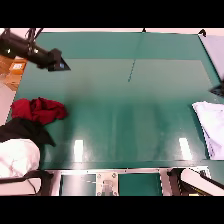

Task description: Fold the shirts.

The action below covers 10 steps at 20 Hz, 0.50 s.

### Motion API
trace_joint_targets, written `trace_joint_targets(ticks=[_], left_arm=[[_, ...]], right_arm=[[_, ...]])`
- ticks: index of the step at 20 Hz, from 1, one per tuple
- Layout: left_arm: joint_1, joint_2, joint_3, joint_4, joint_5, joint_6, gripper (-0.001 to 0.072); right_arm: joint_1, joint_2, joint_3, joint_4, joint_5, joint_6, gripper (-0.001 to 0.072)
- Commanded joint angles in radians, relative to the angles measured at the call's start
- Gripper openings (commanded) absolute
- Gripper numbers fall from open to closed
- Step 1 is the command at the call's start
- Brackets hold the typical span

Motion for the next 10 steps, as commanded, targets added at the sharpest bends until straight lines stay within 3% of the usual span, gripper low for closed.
trace_joint_targets(ticks=[1, 5, 10], left_arm=[[0.000, 0.240, -0.362, 0.027, 0.122, -0.001, 0.0022], [0.000, 0.383, -0.579, 0.031, 0.166, 0.000, 0.0023], [0.000, 0.386, -0.580, 0.025, 0.146, -0.002, 0.0024]], right_arm=[[0.326, 0.109, -0.196, 0.043, -0.115, -0.051, 0.0020], [0.544, 0.152, -0.348, 0.045, -0.251, -0.044, 0.0020], [0.615, 0.152, -0.347, 0.045, -0.216, -0.047, 0.0020]])
